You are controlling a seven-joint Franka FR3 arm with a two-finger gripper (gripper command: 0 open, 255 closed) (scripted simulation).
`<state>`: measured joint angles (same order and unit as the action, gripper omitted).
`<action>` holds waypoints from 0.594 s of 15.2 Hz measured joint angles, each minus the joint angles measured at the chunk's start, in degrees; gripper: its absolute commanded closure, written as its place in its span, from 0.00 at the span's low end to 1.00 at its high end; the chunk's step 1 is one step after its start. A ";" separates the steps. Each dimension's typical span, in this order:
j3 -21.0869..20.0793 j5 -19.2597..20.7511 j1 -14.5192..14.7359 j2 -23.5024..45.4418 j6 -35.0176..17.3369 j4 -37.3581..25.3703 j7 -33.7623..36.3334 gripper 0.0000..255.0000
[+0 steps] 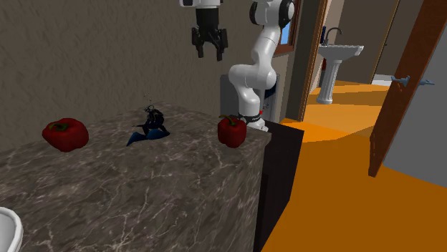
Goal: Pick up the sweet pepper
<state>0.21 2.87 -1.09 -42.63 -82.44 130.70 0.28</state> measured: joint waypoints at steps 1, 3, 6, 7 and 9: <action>0.00 0.00 0.00 0.00 0.00 0.00 0.00 0.00; -0.75 -0.83 0.34 -0.54 -2.63 2.01 1.06 0.00; -3.46 -3.31 1.50 -1.27 -8.74 5.99 4.32 0.00; -4.35 -4.07 1.89 -1.53 -11.32 7.74 5.36 0.00; -6.20 -5.56 2.70 -1.90 -15.79 10.36 7.40 0.00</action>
<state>-5.99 -2.69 1.62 -44.53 -98.23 141.06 7.69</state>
